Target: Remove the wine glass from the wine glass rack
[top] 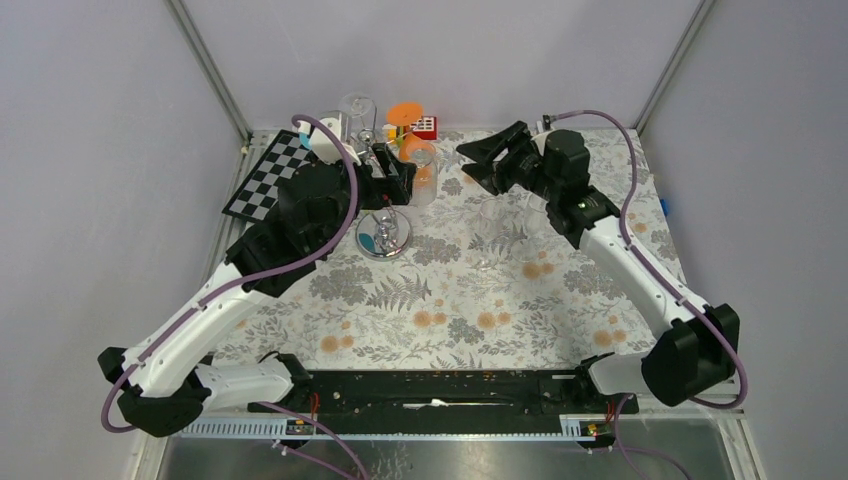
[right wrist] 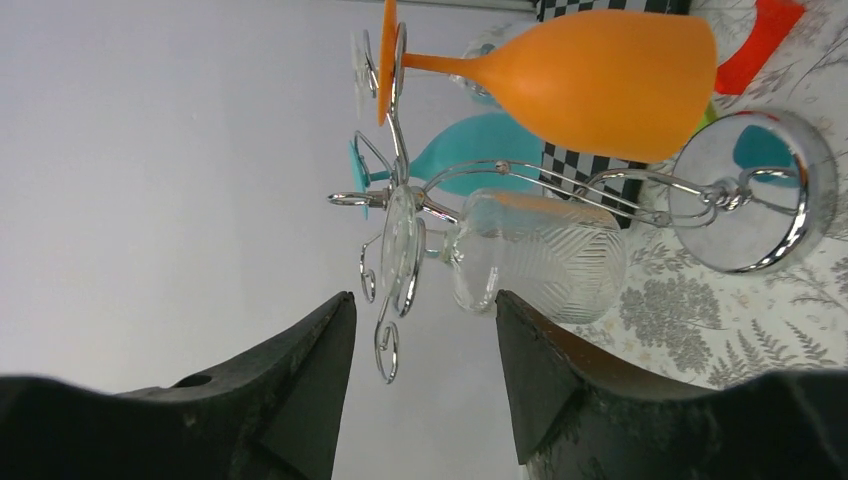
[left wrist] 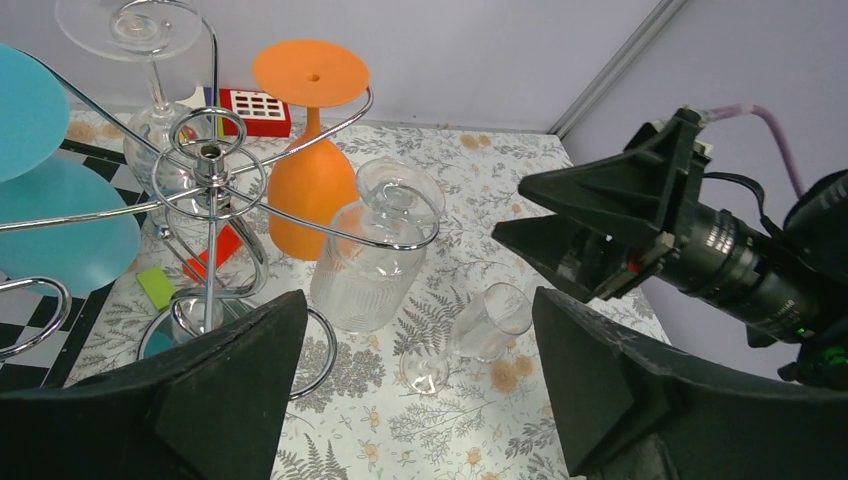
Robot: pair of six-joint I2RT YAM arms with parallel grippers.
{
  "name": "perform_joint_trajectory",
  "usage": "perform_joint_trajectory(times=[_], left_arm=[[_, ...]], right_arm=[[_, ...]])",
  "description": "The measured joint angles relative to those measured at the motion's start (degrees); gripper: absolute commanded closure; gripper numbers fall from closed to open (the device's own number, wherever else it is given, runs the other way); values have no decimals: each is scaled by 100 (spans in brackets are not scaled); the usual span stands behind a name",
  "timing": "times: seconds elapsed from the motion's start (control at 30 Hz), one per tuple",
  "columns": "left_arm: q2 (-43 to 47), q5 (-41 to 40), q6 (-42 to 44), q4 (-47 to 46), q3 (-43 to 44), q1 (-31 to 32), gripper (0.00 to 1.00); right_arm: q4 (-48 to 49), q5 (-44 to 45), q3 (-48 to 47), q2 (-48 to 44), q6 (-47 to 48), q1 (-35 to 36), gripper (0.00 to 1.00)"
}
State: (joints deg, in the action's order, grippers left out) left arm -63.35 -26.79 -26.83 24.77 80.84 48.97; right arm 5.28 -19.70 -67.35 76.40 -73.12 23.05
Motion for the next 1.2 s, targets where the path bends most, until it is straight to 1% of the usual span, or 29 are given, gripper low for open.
perform_joint_trajectory(times=[0.2, 0.27, 0.33, 0.6, 0.7, 0.77, 1.03, 1.2], left_arm=[[157, -13, 20, -52, -173, -31, 10], [229, -33, 31, -70, -238, -52, 10], [293, -52, 37, -76, -286, -68, 10], [590, -343, 48, -229, -605, -105, 9], [730, -450, 48, -275, -765, -127, 9], [820, -509, 46, -306, -852, -133, 9], [966, -649, 44, -391, -933, -168, 9], [968, -671, 39, -391, -962, -181, 9]], right_arm=[[-26, -85, -584, 529, -378, 157, 46], [-31, -105, -756, 673, -417, 190, 52], [-61, -114, -907, 802, -446, 236, 56], [-457, -125, -1204, 1106, -474, 422, 59], [-479, -125, -1259, 1189, -472, 444, 71], [-498, -127, -1283, 1235, -487, 444, 75], [-466, -153, -1349, 1379, -544, 444, 79], [-444, -210, -1349, 1390, -595, 444, 75]])
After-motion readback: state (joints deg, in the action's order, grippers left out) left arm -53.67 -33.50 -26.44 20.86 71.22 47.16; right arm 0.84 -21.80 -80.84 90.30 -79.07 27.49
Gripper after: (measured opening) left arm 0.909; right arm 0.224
